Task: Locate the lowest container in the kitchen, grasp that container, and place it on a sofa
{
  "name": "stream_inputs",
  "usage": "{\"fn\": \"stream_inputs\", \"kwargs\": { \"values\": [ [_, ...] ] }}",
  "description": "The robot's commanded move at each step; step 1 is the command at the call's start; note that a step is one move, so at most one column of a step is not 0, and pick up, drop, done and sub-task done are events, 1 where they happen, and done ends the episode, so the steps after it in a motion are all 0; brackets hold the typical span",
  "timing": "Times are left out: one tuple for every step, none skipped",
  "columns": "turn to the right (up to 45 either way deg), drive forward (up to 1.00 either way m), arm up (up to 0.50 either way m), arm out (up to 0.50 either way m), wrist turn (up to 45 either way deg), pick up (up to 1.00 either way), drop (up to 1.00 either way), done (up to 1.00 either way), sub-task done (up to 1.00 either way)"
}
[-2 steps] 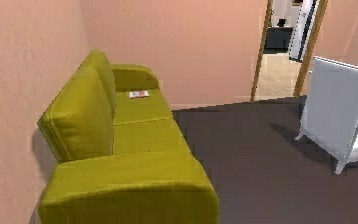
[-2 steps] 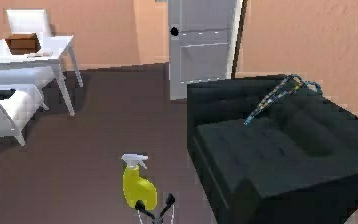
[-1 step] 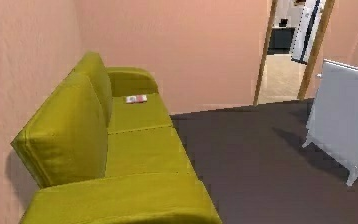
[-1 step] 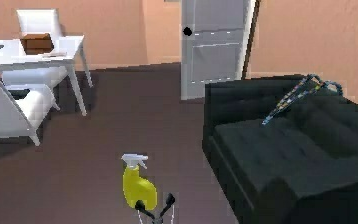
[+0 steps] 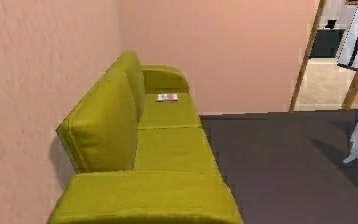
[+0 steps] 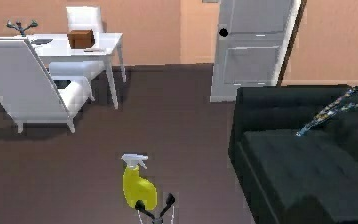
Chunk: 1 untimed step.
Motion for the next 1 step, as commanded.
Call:
{"fn": "stream_inputs", "kwargs": {
  "values": [
    [0.0, 0.2, 0.0, 0.0, 0.0, 0.0, 0.0, 0.0, 0.0]
  ]
}}
